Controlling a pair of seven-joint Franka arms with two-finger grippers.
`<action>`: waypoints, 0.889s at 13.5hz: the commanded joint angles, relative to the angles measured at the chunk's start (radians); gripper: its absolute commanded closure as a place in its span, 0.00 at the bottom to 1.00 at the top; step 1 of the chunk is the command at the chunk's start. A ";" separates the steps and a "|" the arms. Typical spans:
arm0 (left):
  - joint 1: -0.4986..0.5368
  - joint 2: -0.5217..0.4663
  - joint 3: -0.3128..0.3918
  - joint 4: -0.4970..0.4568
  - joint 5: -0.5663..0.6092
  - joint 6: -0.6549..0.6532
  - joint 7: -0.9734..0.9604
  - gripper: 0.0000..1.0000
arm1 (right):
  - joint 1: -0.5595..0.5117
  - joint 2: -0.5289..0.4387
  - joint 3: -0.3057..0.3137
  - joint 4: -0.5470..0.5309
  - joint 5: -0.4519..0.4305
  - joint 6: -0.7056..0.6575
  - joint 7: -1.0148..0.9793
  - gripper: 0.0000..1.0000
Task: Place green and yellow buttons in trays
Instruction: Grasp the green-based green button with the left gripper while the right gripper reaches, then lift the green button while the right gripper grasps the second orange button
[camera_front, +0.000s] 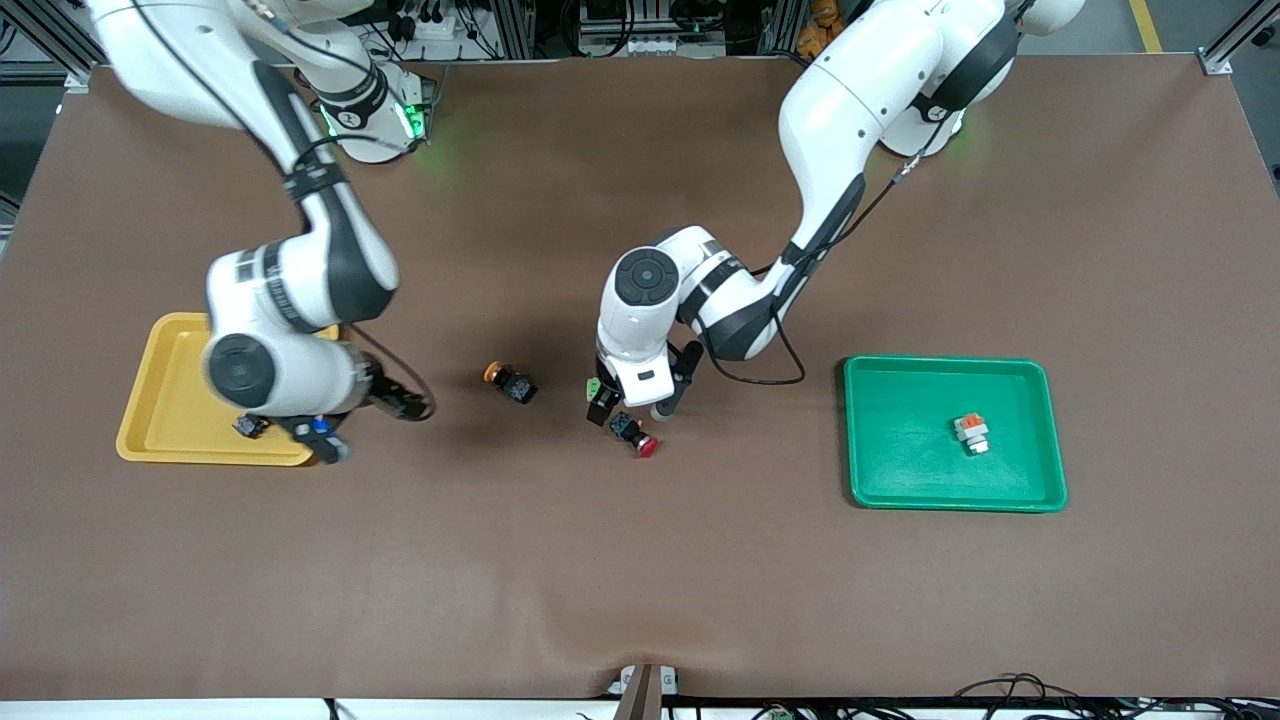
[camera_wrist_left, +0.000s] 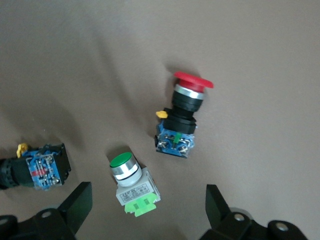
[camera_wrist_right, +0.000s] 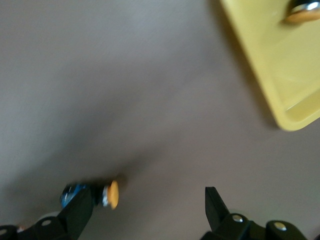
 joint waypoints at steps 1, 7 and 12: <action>-0.045 0.046 0.036 0.041 0.001 0.014 -0.102 0.00 | 0.049 -0.007 -0.004 -0.014 0.009 0.048 -0.120 0.00; -0.075 0.081 0.039 0.040 0.000 0.063 -0.168 0.00 | 0.071 -0.008 -0.004 -0.101 0.011 0.139 -0.205 0.00; -0.076 0.094 0.039 0.038 0.000 0.082 -0.166 0.00 | 0.108 -0.005 -0.005 -0.142 0.003 0.245 -0.470 0.00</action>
